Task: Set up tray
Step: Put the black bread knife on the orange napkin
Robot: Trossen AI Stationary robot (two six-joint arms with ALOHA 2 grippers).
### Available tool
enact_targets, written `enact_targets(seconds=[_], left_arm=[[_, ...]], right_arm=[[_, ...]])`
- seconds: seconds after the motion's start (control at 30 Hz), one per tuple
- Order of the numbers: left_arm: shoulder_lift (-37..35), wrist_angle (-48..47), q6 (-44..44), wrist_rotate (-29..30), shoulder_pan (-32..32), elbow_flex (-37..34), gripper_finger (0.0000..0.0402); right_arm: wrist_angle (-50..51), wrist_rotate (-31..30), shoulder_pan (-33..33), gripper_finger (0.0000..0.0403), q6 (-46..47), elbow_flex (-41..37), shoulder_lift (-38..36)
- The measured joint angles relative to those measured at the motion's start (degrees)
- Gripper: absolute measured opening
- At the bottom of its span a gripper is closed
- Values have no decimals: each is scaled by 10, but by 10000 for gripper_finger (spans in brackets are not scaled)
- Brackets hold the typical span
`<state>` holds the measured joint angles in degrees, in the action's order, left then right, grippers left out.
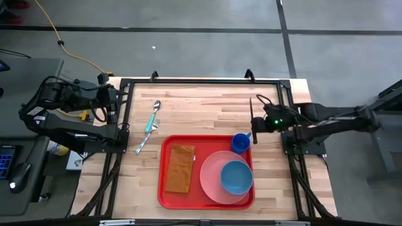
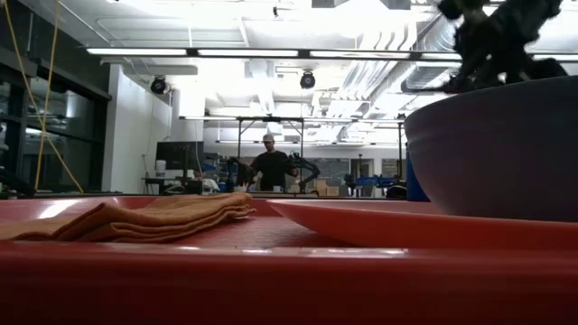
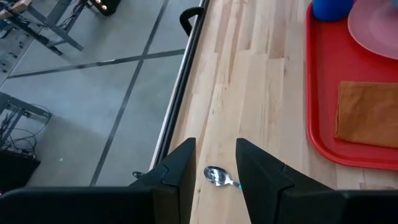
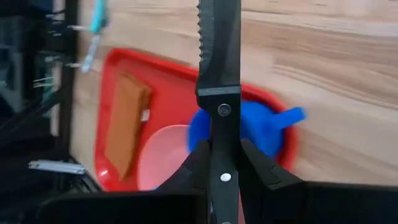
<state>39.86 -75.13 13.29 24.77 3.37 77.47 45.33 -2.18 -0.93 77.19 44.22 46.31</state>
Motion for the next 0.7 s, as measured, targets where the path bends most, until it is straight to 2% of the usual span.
enact_targets(seconds=[0.1,0.2,0.4,0.5,0.7], left_arm=[[0,0,-1,0,0,0,145],[0,0,-12,1,0,0,145],[0,14,-41,2,0,0,145],[0,18,-41,2,0,0,145],[0,17,-48,2,0,0,145]], right_arm=[[1,-52,63,28,10,47,37],[37,-80,118,28,11,112,94],[166,-78,229,28,55,242,220],[173,-75,285,28,84,283,273],[174,-20,367,28,156,356,386]])
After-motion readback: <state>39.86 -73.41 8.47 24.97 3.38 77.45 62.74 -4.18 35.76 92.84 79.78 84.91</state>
